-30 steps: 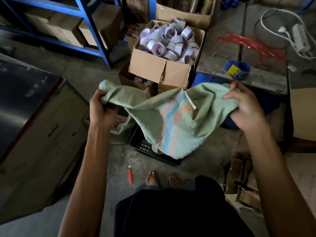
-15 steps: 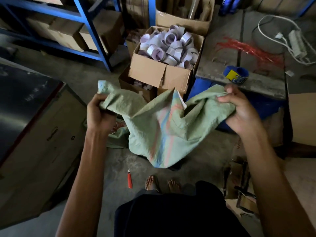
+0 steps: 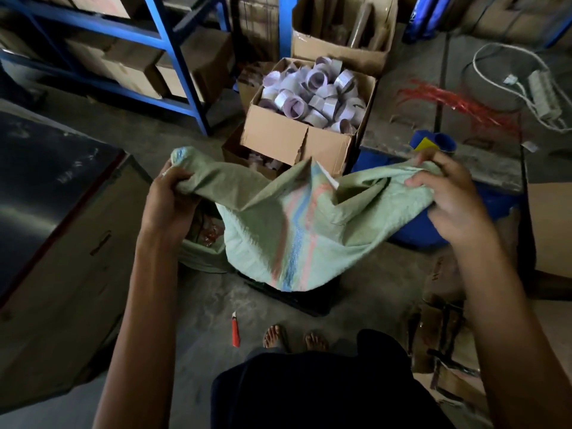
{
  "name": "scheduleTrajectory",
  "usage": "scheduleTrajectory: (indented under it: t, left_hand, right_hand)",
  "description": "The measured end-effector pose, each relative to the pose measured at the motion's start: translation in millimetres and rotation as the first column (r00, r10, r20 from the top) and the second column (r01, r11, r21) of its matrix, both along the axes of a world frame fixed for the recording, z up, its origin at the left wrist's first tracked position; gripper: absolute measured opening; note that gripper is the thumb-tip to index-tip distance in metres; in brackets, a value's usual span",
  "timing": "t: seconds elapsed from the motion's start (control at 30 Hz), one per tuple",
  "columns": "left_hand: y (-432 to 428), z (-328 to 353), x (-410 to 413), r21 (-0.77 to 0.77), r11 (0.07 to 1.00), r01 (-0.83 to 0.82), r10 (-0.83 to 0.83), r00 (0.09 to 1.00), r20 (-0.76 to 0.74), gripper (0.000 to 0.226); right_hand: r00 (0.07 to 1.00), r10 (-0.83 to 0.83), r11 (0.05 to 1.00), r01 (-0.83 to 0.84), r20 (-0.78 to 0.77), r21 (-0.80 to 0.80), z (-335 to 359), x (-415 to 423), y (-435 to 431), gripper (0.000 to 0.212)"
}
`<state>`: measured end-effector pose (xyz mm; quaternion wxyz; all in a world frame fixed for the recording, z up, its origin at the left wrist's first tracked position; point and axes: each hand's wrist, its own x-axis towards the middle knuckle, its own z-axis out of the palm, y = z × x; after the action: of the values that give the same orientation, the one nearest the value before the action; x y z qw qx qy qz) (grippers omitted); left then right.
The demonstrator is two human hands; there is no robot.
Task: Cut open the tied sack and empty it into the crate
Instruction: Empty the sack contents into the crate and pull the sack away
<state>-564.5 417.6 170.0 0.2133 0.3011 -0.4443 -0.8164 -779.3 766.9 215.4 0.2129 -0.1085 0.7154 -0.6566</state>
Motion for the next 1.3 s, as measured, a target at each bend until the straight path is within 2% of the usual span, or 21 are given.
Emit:
scheduleTrajectory:
  t: [0.1,0.2,0.3,0.4,0.43,0.47,0.5,0.53,0.6,0.67,0.73,0.83,0.93,1.0,1.07,1.13,1.17,1.3]
  left_hand:
    - [-9.8,0.7,6.4,-0.051,0.997,-0.063,0.066,0.996,0.065,0.03]
    - [-21.8,-1.3,12.0,0.059,0.991,-0.121,0.12,0.993,0.021,0.039]
    - [-23.3,0.8,13.3,0.085,0.984,-0.156,0.158,0.987,-0.026,0.032]
    - [-24.2,-0.9,14.2,0.093,0.973,-0.209,0.21,0.978,-0.003,0.039]
    - [-25.0,-3.0,15.3,0.108,0.969,-0.223,0.223,0.975,0.013,0.048]
    - [-26.3,-6.3,16.9,0.134,0.962,-0.236,0.234,0.972,0.035,0.057]
    - [-27.0,-7.4,16.5,0.128,0.962,-0.241,0.234,0.97,0.066,0.056]
    - [-25.3,-7.2,14.0,0.067,0.969,-0.239,0.23,0.965,0.123,0.044]
    - [-16.7,-5.0,5.4,-0.198,0.962,-0.186,0.243,0.915,0.323,0.024]
    - [-8.8,-8.6,-3.8,-0.456,0.887,-0.065,0.304,0.826,0.474,0.032]
    - [4.1,-2.8,-11.1,-0.611,0.79,0.043,0.347,0.791,0.504,0.029]
    - [27.6,13.8,-22.6,-0.63,0.756,0.177,0.218,0.839,0.498,0.035]
    - [63.6,33.1,-38.5,-0.595,0.718,0.361,-0.093,0.898,0.431,0.059]
    - [87.6,36.1,-52.0,-0.603,0.618,0.505,-0.313,0.861,0.4,0.08]
    - [108.2,30.2,-66.5,-0.622,0.48,0.618,-0.46,0.781,0.422,0.091]
    - [121.9,19.6,-79.8,-0.675,0.336,0.657,-0.491,0.734,0.47,0.082]
    - [126.6,16.1,-83.9,-0.684,0.309,0.662,-0.482,0.728,0.487,0.073]
    - [124.5,3.9,-87.7,-0.663,0.401,0.632,-0.403,0.772,0.492,0.04]
  right_hand:
    - [0.992,-0.051,0.997,0.058,-0.113,0.058,7.4,-4.4,6.1,0.032]
    - [0.983,-0.089,0.99,0.105,-0.162,0.096,18.4,-11.3,9.4,0.03]
    - [0.931,-0.108,0.925,0.222,-0.349,0.307,29.6,-17.2,16.6,0.035]
    - [0.859,-0.177,0.927,0.31,-0.481,0.213,44.6,-17.6,21.5,0.043]
    - [0.847,-0.171,0.925,0.314,-0.503,0.215,46.7,-18.6,22.9,0.041]
    - [0.847,-0.125,0.912,0.303,-0.517,0.276,46.1,-20.0,22.1,0.038]
    - [0.857,-0.054,0.894,0.27,-0.512,0.358,43.7,-21.0,20.8,0.036]
    - [0.875,0.009,0.881,0.223,-0.485,0.418,38.6,-20.8,19.9,0.035]
    - [0.886,0.079,0.879,0.154,-0.457,0.451,27.0,-16.0,16.4,0.033]
    - [0.865,0.125,0.873,0.137,-0.487,0.468,16.5,-8.9,11.1,0.031]
    - [0.838,0.169,0.85,0.143,-0.52,0.506,6.6,-4.4,4.9,0.032]
    - [0.83,0.196,0.852,0.12,-0.522,0.51,-0.9,-1.6,-7.6,0.036]
    - [0.854,0.228,0.889,0.014,-0.468,0.458,-2.1,7.0,-23.5,0.04]
    - [0.863,0.294,0.908,-0.118,-0.411,0.402,-0.4,18.9,-36.4,0.041]
    - [0.848,0.388,0.893,-0.249,-0.362,0.375,-0.7,30.5,-48.2,0.042]
    - [0.823,0.457,0.866,-0.325,-0.339,0.379,-3.8,38.0,-55.9,0.042]
    - [0.814,0.47,0.861,-0.338,-0.34,0.38,-5.5,40.4,-57.8,0.042]
    - [0.839,0.447,0.874,-0.336,-0.31,0.352,-11.7,40.1,-48.3,0.039]
